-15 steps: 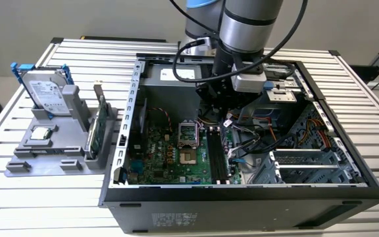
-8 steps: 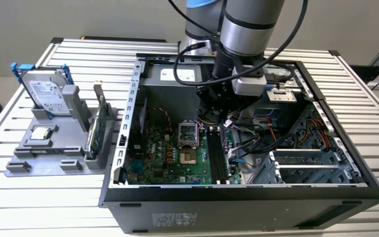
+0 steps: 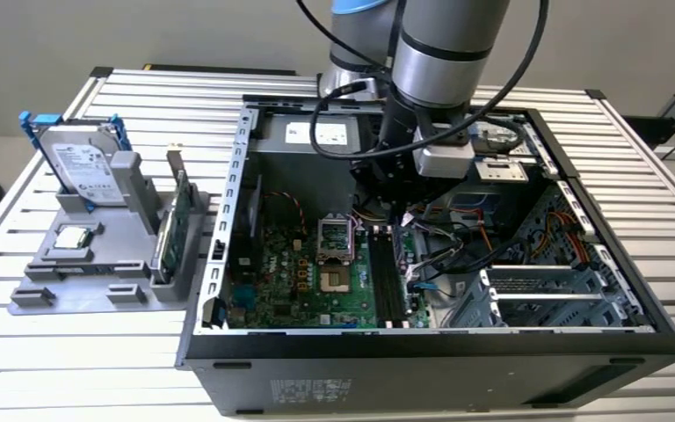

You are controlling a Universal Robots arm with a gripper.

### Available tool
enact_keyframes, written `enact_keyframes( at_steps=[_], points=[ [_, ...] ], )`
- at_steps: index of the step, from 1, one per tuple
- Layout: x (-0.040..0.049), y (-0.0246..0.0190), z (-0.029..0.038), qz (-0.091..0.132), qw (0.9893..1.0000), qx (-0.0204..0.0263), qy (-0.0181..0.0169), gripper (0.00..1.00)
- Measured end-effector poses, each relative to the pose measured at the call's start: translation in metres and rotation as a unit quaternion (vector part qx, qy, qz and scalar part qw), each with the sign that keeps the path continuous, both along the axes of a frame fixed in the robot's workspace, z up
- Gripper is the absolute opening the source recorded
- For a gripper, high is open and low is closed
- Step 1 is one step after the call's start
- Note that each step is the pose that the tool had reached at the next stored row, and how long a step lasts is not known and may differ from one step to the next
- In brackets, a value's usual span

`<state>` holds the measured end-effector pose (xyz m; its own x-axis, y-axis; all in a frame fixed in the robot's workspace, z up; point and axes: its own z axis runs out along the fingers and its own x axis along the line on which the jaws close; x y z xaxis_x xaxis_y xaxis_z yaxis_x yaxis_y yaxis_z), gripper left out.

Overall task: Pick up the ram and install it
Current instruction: 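Insert the ram into the slot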

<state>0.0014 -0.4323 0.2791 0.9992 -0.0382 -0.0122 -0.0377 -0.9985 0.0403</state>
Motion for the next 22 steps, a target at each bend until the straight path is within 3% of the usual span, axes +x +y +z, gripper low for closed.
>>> enact_keyframes(
  at_steps=[9, 22],
  points=[
    [0.0012, -0.0055, -0.0050, 0.000, 0.9999, -0.0146, 0.0000, 0.00],
    [0.0050, -0.0110, -0.0192, 0.000, 0.9999, -0.0147, -0.0017, 0.00]
  ],
)
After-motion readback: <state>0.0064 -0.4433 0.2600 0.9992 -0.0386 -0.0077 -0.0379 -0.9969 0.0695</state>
